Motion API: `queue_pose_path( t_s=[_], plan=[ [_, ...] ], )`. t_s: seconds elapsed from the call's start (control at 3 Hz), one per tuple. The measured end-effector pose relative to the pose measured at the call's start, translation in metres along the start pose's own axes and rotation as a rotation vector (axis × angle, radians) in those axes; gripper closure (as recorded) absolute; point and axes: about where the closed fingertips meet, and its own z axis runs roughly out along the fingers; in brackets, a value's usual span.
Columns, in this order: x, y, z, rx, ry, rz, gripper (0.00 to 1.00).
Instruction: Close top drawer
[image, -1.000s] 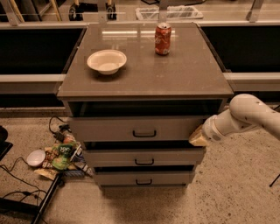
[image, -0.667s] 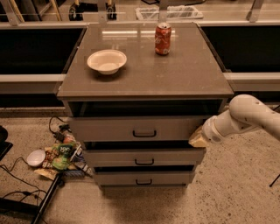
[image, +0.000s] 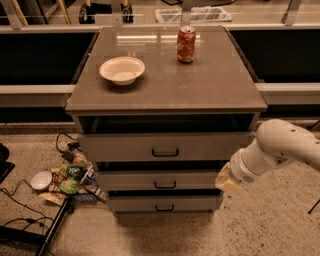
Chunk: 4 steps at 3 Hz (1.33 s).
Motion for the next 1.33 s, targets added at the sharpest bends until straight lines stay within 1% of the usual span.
queue_pose_path(
  t_s=[0.33, 0.67, 1.0, 1.33],
  plan=[
    [0.007, 0.065, -0.038, -0.039, 0.153, -0.021, 1.0],
    [0.017, 0.101, -0.129, 0.049, 0.307, 0.034, 1.0],
    [0.023, 0.097, -0.189, 0.147, 0.357, 0.091, 1.0],
    [0.03, 0.065, -0.217, 0.225, 0.381, 0.167, 1.0]
  ],
)
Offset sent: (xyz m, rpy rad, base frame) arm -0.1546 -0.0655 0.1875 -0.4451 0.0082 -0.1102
